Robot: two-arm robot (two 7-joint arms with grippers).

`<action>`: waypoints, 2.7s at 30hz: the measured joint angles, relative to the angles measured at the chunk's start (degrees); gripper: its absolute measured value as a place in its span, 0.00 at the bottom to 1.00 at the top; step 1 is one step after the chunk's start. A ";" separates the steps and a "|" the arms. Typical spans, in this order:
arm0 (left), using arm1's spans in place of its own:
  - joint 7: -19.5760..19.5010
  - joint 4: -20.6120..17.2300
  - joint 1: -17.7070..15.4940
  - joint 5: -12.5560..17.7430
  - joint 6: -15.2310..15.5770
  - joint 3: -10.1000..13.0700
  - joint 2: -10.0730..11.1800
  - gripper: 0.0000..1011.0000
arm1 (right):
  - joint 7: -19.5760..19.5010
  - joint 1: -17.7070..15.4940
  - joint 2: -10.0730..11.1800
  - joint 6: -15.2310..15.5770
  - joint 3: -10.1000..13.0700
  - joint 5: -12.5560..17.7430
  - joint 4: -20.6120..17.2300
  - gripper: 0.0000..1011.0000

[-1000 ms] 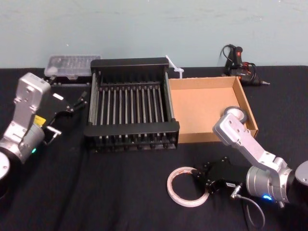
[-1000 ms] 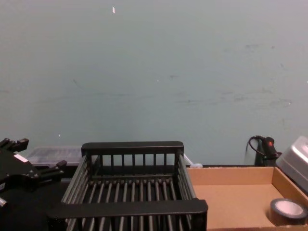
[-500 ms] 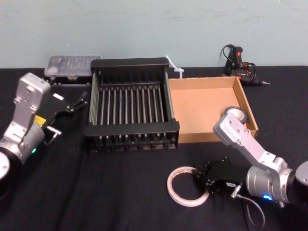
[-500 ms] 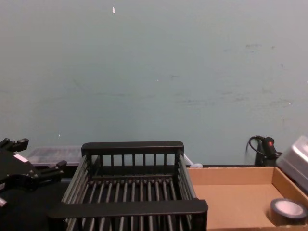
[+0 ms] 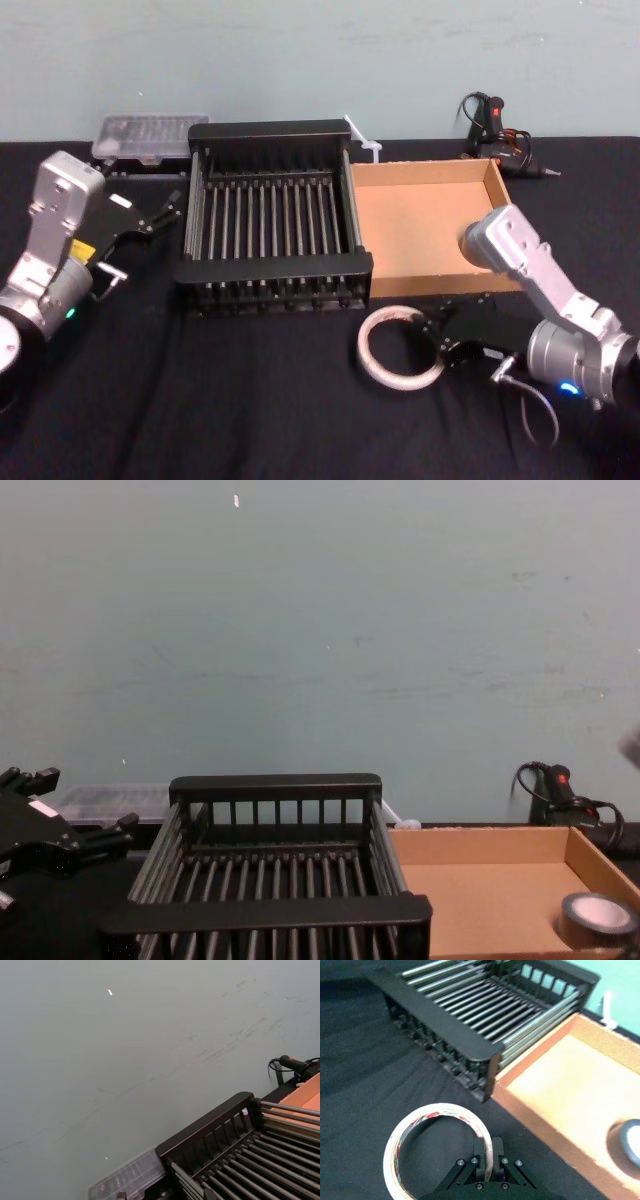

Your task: Pick up the white tape and place it into the black box , Pick up the silver tape and place it into the brown box.

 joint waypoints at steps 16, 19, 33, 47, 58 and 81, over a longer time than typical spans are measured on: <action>-0.01 0.00 0.00 0.00 0.00 0.00 0.00 0.99 | -3.49 0.86 -0.94 0.03 5.44 -0.65 -0.97 0.10; 0.00 0.00 0.00 0.00 0.00 0.00 0.00 0.99 | -3.83 1.36 -1.40 0.11 6.28 -0.74 -0.96 0.10; -0.01 0.00 0.00 0.00 0.00 0.00 0.00 0.99 | -4.33 6.81 -5.42 2.80 6.15 -1.84 1.86 0.10; -0.01 0.00 0.00 0.00 0.00 0.00 0.00 0.99 | -2.22 13.84 -9.62 3.99 2.76 -2.02 6.74 0.10; 0.00 0.00 0.00 0.00 0.00 0.00 0.00 0.99 | -1.60 18.88 -12.73 3.19 -0.37 -3.17 11.19 0.10; 0.00 0.00 0.00 0.00 0.00 0.00 0.00 0.99 | -1.71 24.74 -18.85 -0.05 -3.79 -4.96 21.75 0.10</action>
